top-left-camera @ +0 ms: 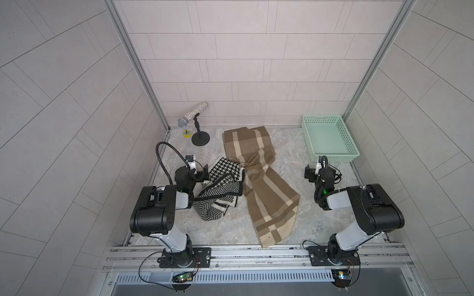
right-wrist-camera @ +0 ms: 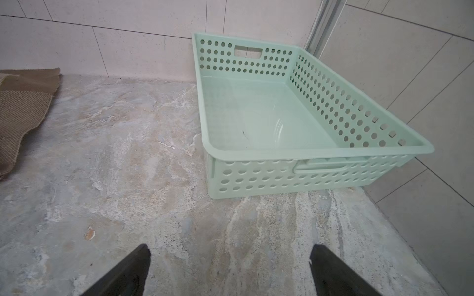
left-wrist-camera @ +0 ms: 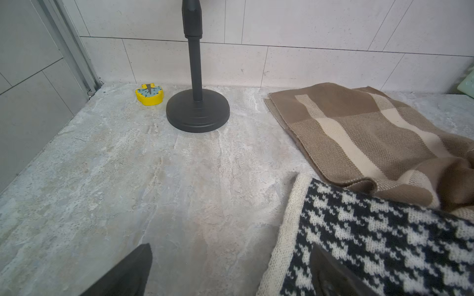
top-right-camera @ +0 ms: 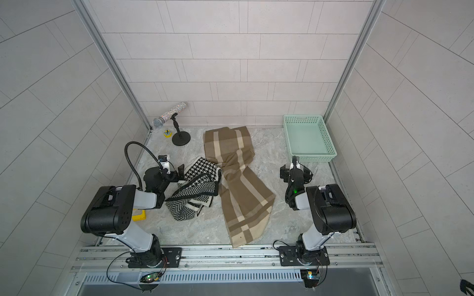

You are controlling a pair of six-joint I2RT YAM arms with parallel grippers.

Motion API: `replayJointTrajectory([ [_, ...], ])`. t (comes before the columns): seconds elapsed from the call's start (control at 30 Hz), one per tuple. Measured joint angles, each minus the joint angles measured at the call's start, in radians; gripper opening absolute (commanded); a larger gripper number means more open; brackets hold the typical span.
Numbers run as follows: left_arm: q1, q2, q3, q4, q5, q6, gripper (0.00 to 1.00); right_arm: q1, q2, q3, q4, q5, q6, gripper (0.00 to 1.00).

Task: Roll up the scarf and place it into the basket
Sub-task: Move the scarf to the center of the board.

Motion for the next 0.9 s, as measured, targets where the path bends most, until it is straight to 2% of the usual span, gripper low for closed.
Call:
replayJointTrajectory([
  [0.9,0.000,-0.002,-0.004,-0.003,0.020,0.001,1.00,-0.002,-0.005,0.000,-0.003,-0.003,-0.003,1.00],
])
